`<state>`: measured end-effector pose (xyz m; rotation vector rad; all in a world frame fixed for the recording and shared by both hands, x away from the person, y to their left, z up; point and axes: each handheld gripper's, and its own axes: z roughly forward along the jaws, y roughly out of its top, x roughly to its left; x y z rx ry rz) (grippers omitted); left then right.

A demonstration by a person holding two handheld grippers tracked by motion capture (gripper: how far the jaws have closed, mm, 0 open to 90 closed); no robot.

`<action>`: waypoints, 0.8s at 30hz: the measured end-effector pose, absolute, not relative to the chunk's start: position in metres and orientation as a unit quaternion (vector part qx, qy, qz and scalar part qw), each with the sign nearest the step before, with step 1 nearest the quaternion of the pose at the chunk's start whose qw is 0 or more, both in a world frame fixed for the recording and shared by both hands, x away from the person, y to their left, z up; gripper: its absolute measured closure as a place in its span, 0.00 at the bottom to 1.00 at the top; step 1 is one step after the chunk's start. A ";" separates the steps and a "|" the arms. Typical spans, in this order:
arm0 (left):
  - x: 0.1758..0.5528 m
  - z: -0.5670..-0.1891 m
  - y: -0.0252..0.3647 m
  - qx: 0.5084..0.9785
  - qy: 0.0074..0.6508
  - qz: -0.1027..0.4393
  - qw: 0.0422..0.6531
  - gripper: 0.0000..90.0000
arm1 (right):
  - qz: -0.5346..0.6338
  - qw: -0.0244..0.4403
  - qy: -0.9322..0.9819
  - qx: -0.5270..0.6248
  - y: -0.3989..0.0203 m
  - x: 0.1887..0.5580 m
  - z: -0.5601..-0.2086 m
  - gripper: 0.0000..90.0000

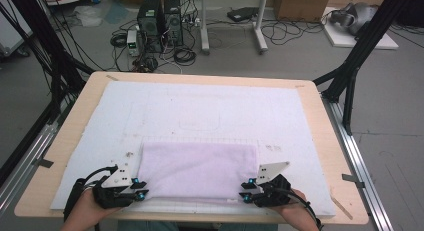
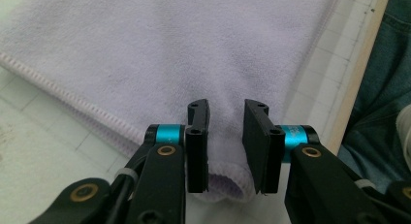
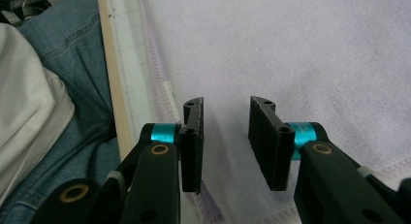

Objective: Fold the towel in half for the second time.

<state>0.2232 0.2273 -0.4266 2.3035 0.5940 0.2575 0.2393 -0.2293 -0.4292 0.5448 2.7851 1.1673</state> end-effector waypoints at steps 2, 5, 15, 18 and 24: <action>0.224 -0.426 0.233 0.890 0.240 0.098 0.374 0.75 | 0.386 0.035 0.905 0.176 -0.231 0.237 -0.427 0.72; 0.225 -0.429 0.235 0.886 0.249 0.099 0.377 0.77 | 0.395 0.029 0.904 0.163 -0.231 0.234 -0.429 0.72; 0.230 -0.418 0.237 0.873 0.260 0.127 0.393 0.98 | 0.397 0.015 0.905 0.152 -0.230 0.235 -0.423 0.97; 0.230 -0.401 0.245 0.860 0.265 0.138 0.413 0.98 | 0.425 0.024 0.893 0.149 -0.237 0.233 -0.403 0.97; 0.228 -0.414 0.245 0.872 0.265 0.116 0.394 0.97 | 0.407 0.008 0.905 0.128 -0.230 0.226 -0.404 0.95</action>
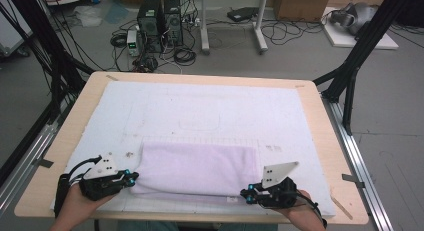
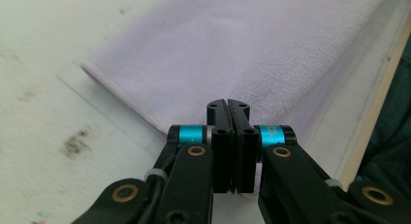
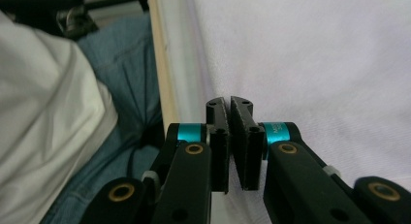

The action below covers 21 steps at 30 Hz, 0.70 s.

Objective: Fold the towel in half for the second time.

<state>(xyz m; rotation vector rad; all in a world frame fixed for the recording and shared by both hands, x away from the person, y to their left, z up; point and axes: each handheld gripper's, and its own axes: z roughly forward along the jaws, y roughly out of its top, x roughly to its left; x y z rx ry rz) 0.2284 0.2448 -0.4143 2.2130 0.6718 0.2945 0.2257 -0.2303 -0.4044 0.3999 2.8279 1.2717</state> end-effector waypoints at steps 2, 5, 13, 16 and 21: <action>0.227 -0.428 0.243 0.880 0.266 0.095 0.383 0.93 | 0.392 -0.018 0.911 0.128 -0.228 0.226 -0.419 0.92; 0.225 -0.430 0.243 0.876 0.268 0.087 0.391 0.79 | 0.387 -0.045 0.911 0.137 -0.228 0.228 -0.430 0.83; 0.234 -0.417 0.248 0.870 0.275 0.107 0.396 0.65 | 0.424 0.015 0.889 0.175 -0.241 0.248 -0.402 0.74; 0.245 -0.412 0.249 0.858 0.288 0.113 0.410 0.66 | 0.425 0.039 0.882 0.199 -0.243 0.262 -0.400 0.70; 0.275 -0.402 0.245 0.840 0.308 0.132 0.426 0.64 | 0.414 0.074 0.879 0.226 -0.243 0.290 -0.402 0.66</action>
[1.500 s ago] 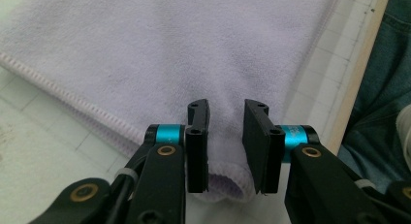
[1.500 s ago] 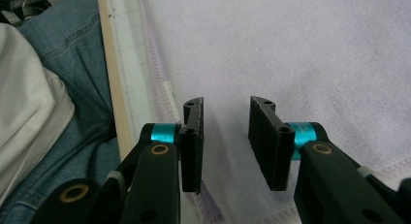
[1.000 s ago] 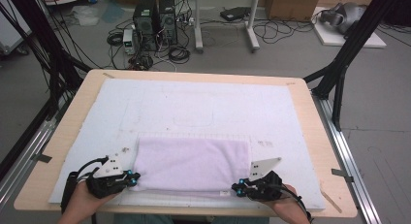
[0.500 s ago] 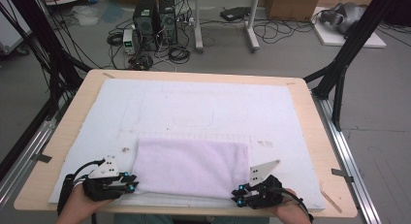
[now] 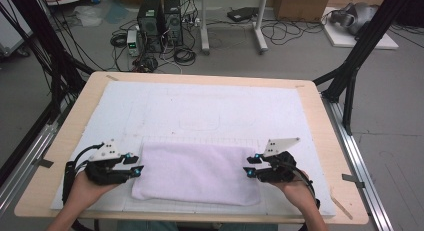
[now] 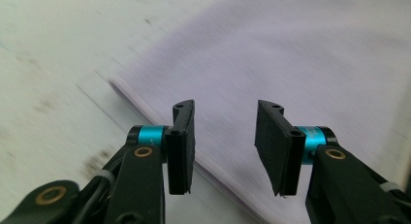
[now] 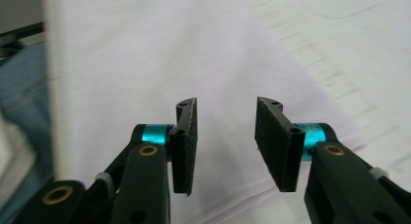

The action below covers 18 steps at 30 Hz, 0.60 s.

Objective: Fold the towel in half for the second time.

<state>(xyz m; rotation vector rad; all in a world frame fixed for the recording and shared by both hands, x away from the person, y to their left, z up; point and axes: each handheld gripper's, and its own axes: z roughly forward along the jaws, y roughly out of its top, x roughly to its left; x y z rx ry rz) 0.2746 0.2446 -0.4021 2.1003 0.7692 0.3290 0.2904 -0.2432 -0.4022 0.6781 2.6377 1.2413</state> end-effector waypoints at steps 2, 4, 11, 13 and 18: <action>0.287 -0.401 0.243 0.834 0.315 0.146 0.428 0.63 | 0.404 0.080 0.879 0.239 -0.244 0.302 -0.403 0.63; 0.300 -0.403 0.242 0.831 0.324 0.146 0.428 0.61 | 0.402 0.093 0.876 0.248 -0.246 0.312 -0.406 0.61; 0.331 -0.423 0.235 0.829 0.364 0.142 0.399 0.53 | 0.393 0.096 0.864 0.300 -0.255 0.338 -0.420 0.51; 0.335 -0.428 0.233 0.833 0.367 0.143 0.390 0.51 | 0.392 0.097 0.860 0.311 -0.257 0.343 -0.423 0.50; 0.344 -0.440 0.230 0.836 0.378 0.123 0.379 0.51 | 0.389 0.085 0.858 0.323 -0.258 0.352 -0.433 0.47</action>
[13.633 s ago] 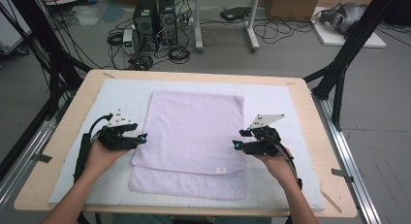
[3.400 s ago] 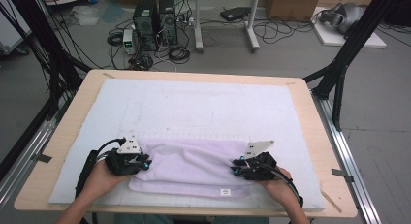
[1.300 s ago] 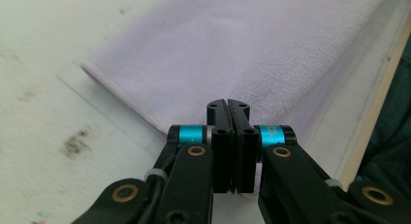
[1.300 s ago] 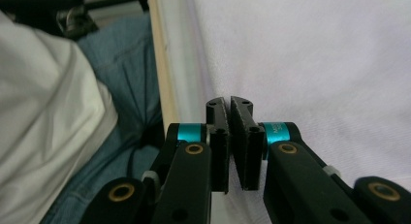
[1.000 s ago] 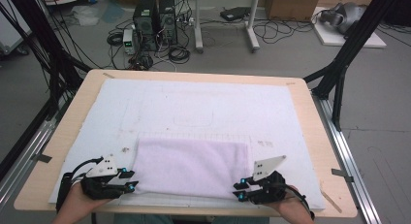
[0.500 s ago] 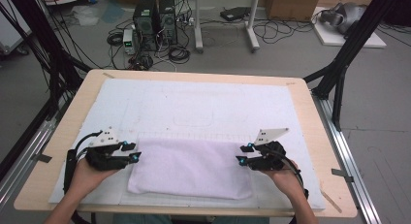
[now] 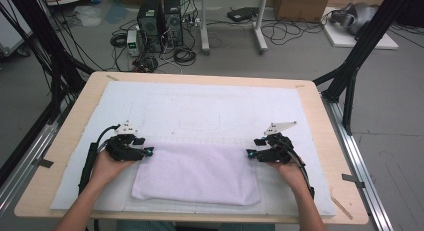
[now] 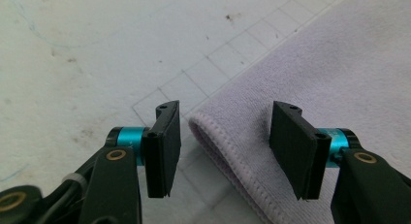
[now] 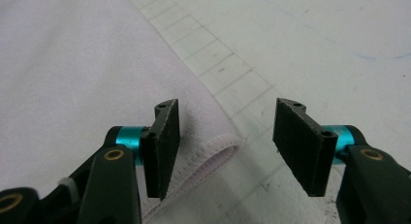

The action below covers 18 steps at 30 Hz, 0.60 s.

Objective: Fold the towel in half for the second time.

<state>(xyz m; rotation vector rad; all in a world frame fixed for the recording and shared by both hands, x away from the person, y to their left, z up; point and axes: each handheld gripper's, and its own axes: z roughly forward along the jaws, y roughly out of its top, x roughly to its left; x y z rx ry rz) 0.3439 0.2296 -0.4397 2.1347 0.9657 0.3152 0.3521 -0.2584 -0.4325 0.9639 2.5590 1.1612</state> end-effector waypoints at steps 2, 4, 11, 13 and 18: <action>0.344 -0.441 0.230 0.835 0.375 0.115 0.385 0.56 | 0.386 0.076 0.862 0.320 -0.257 0.354 -0.436 0.49; 0.344 -0.440 0.230 0.837 0.370 0.112 0.388 0.63 | 0.384 0.062 0.866 0.315 -0.255 0.354 -0.439 0.57; 0.339 -0.431 0.227 0.833 0.360 0.144 0.395 0.90 | 0.387 0.039 0.878 0.280 -0.249 0.353 -0.436 0.90; 0.346 -0.424 0.230 0.815 0.375 0.152 0.416 0.91 | 0.388 0.047 0.875 0.284 -0.250 0.356 -0.431 0.90; 0.380 -0.398 0.224 0.790 0.401 0.179 0.427 0.91 | 0.403 0.095 0.861 0.297 -0.254 0.387 -0.399 0.90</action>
